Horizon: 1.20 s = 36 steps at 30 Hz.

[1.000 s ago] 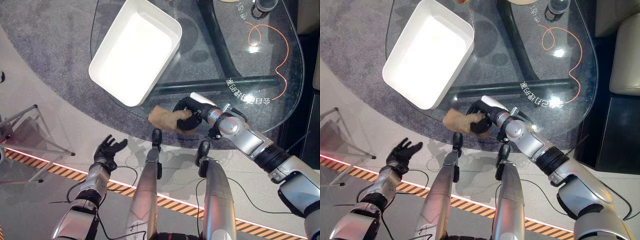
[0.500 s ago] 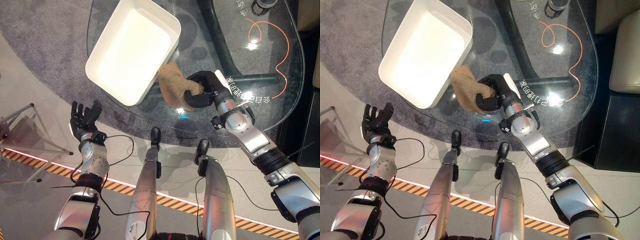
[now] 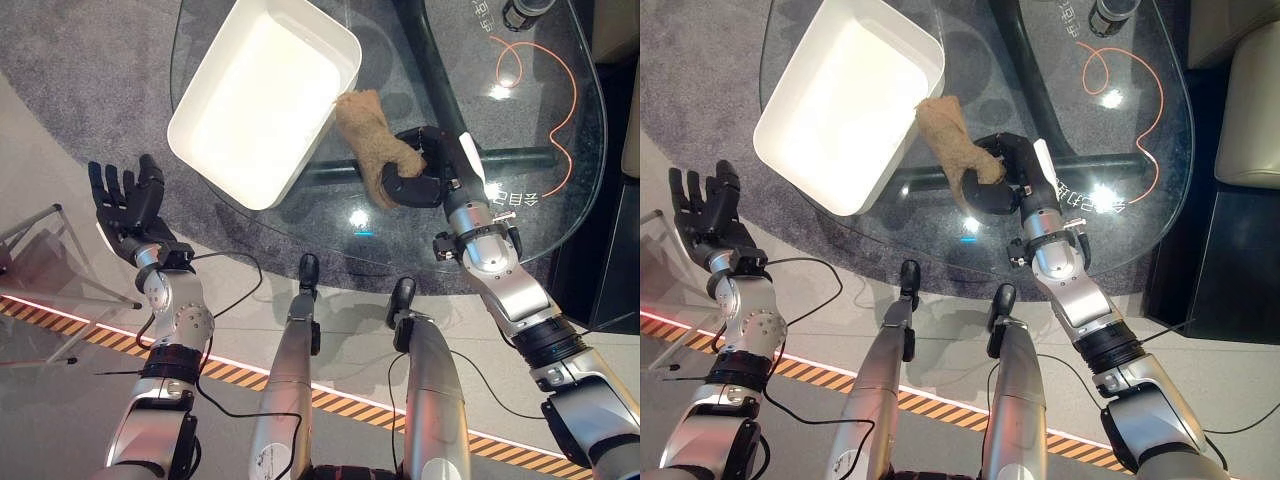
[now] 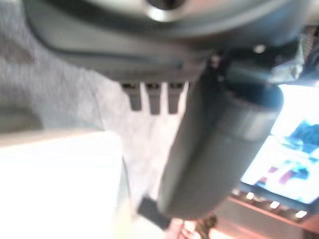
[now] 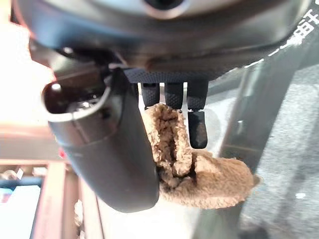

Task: Wipe the table with a cloth and put it in the basket.

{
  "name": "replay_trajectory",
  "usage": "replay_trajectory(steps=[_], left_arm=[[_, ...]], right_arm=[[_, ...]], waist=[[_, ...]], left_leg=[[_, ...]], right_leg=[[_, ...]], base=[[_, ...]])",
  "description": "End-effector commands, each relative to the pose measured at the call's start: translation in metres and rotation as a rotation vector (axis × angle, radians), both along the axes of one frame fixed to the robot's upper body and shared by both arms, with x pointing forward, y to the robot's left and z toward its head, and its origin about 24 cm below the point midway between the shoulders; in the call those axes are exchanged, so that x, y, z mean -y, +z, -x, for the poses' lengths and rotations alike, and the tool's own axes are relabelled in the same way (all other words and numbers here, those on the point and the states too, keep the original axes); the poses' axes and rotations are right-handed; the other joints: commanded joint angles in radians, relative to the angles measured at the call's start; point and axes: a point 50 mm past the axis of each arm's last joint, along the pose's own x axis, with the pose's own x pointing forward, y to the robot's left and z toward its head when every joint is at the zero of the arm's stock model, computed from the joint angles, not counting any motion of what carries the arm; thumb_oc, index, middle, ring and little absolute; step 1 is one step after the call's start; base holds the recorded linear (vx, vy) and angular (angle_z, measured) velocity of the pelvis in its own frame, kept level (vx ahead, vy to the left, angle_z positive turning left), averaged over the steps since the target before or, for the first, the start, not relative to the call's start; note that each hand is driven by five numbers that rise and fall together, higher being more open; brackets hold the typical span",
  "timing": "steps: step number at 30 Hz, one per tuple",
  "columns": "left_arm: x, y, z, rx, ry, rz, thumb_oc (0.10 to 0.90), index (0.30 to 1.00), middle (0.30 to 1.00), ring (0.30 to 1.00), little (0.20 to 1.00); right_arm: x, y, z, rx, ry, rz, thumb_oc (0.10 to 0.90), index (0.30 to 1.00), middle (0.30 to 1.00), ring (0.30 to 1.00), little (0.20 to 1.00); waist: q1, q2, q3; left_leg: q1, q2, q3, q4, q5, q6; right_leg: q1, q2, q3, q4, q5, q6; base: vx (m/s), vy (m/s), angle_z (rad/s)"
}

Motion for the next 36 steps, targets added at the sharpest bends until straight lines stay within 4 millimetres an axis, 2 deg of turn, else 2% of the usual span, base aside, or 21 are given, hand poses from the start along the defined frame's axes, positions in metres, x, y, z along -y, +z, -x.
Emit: replay_trajectory(steps=[1, 7, 11, 15, 19, 25, 36], left_arm=[[-0.007, 0.044, 0.014, 0.250, 0.054, -0.069, 0.800, 0.900, 0.900, 0.900, 0.900], [0.003, 0.057, 0.020, 0.296, 0.039, -0.062, 0.800, 0.900, 0.900, 0.900, 0.900], [0.008, 0.067, 0.023, 0.331, -0.006, -0.123, 0.800, 0.900, 0.900, 0.900, 0.900], [0.018, 0.072, 0.023, 0.366, -0.102, -0.169, 0.800, 0.900, 0.900, 0.900, 0.900], [0.035, 0.077, 0.017, 0.373, -0.281, -0.225, 0.800, 0.900, 0.900, 0.900, 0.900], [0.051, 0.071, 0.013, 0.387, -0.507, -0.157, 0.800, 0.900, 0.900, 0.900, 0.900], [0.069, 0.064, 0.010, 0.357, -0.697, -0.151, 0.800, 0.900, 0.900, 0.900, 0.900]], right_arm=[[-0.035, 0.086, 0.044, 0.475, 0.260, -0.135, 0.100, 0.300, 0.300, 0.300, 0.200], [-0.038, 0.092, 0.052, 0.518, 0.286, -0.130, 0.100, 0.300, 0.300, 0.300, 0.200], [-0.038, 0.096, 0.060, 0.557, 0.314, -0.141, 0.100, 0.300, 0.300, 0.300, 0.200], [-0.039, 0.098, 0.067, 0.584, 0.352, -0.148, 0.100, 0.300, 0.300, 0.300, 0.200], [-0.044, 0.103, 0.075, 0.621, 0.415, -0.133, 0.100, 0.300, 0.300, 0.300, 0.200], [-0.050, 0.103, 0.080, 0.624, 0.485, -0.088, 0.100, 0.300, 0.300, 0.300, 0.200], [-0.060, 0.105, 0.087, 0.620, 0.576, -0.036, 0.100, 0.300, 0.300, 0.300, 0.200]], waist=[[-0.008, -0.023, -0.028], [-0.008, -0.026, -0.028], [-0.007, -0.029, -0.028], [-0.009, -0.031, -0.028], [-0.013, -0.029, -0.028], [-0.018, -0.024, -0.028], [-0.021, -0.023, -0.028]], left_leg=[[0.014, -0.060, 0.073, 0.152, -0.132, 0.062], [0.015, -0.064, 0.073, 0.151, -0.134, 0.063], [0.021, -0.062, 0.075, 0.145, -0.132, 0.061], [0.024, -0.062, 0.076, 0.145, -0.132, 0.061], [0.028, -0.061, 0.081, 0.143, -0.132, 0.061], [0.038, -0.060, 0.090, 0.136, -0.130, 0.061], [0.044, -0.059, 0.094, 0.129, -0.125, 0.058]], right_leg=[[0.036, 0.045, -0.031, -0.119, 0.109, 0.027], [0.041, 0.047, -0.031, -0.126, 0.111, 0.028], [0.052, 0.046, -0.036, -0.135, 0.115, 0.030], [0.055, 0.048, -0.036, -0.137, 0.117, 0.032], [0.059, 0.048, -0.035, -0.142, 0.122, 0.035], [0.070, 0.046, -0.035, -0.152, 0.127, 0.039], [0.077, 0.044, -0.039, -0.161, 0.133, 0.043]], base=[[0.00, 0.000, 0.00], [0.00, 0.000, 0.00], [0.00, 0.000, 0.00], [0.00, 0.000, 0.00], [0.00, 0.000, 0.00], [0.00, 0.000, 0.00], [0.00, 0.000, 0.00]])
